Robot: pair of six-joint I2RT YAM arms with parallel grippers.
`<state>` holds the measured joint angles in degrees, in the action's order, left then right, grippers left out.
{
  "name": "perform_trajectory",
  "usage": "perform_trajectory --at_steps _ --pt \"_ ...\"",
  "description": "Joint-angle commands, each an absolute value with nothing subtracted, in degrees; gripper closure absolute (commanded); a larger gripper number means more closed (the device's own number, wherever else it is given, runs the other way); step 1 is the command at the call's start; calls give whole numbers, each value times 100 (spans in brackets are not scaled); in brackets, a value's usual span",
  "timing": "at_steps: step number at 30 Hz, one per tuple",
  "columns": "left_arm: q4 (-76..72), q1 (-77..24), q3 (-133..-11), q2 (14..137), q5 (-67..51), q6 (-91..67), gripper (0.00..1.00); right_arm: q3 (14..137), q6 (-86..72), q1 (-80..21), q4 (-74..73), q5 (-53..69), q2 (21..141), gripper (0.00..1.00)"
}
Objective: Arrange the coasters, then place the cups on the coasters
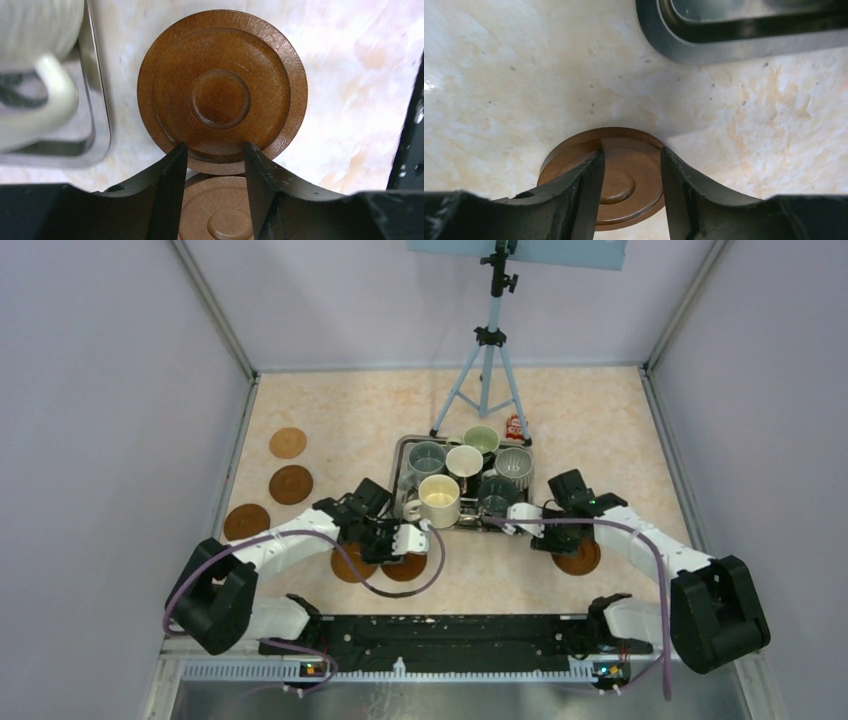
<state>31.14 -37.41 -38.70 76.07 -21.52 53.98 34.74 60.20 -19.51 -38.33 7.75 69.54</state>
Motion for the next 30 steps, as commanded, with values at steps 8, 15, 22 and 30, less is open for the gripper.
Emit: perform_trajectory --at_steps 8,15,22,30 --pt "3896 -2242 -3799 7388 -1989 6070 48 3317 5667 -3366 -3591 2125 7630 54" --pt "3939 -1582 -4017 7499 -2278 5923 48 3495 5582 -4195 -3678 2563 7761 57" --pt "3980 -820 -4347 7623 -2566 5566 45 4061 4922 -4819 -3027 2864 8612 58" --pt "3973 385 -5220 8388 -2857 4752 42 5401 4639 -5240 -2968 2714 10052 64"
